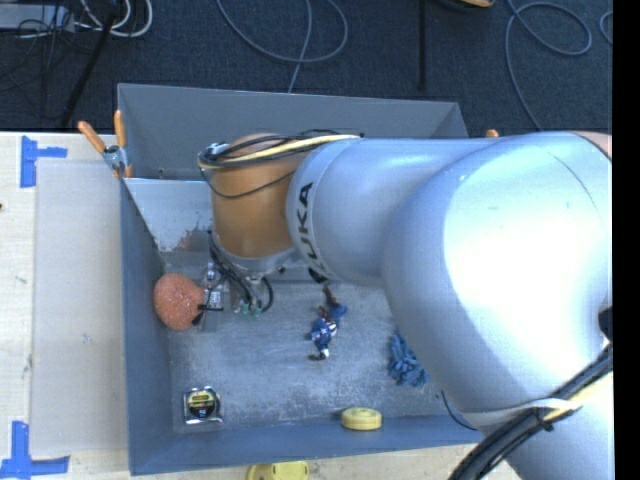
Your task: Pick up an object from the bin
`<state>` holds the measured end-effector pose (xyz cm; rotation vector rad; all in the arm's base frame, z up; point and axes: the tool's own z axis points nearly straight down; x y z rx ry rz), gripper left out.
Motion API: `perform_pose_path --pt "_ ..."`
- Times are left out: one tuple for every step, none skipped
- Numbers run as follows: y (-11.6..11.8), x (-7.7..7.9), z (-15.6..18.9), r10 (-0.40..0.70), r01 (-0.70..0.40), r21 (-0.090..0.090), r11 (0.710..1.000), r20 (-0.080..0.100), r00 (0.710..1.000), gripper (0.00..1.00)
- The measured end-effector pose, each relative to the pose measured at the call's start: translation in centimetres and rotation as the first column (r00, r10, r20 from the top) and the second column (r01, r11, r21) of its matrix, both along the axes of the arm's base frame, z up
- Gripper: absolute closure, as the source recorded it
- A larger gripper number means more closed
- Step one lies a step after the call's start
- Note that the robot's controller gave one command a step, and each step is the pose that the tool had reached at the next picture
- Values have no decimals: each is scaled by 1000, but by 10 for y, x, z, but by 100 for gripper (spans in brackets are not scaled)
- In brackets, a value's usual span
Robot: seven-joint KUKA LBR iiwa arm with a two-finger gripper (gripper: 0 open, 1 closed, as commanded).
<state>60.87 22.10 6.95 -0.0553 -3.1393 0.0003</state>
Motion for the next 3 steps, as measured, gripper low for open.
perform_pose_path --pt "0 0 0 -1 1 0 1000 0 1000 100" --pt "2 -1 44 -11 11 -1 1000 -4 1000 100" --pt "2 -31 78 -11 11 0 1000 1 1000 100"
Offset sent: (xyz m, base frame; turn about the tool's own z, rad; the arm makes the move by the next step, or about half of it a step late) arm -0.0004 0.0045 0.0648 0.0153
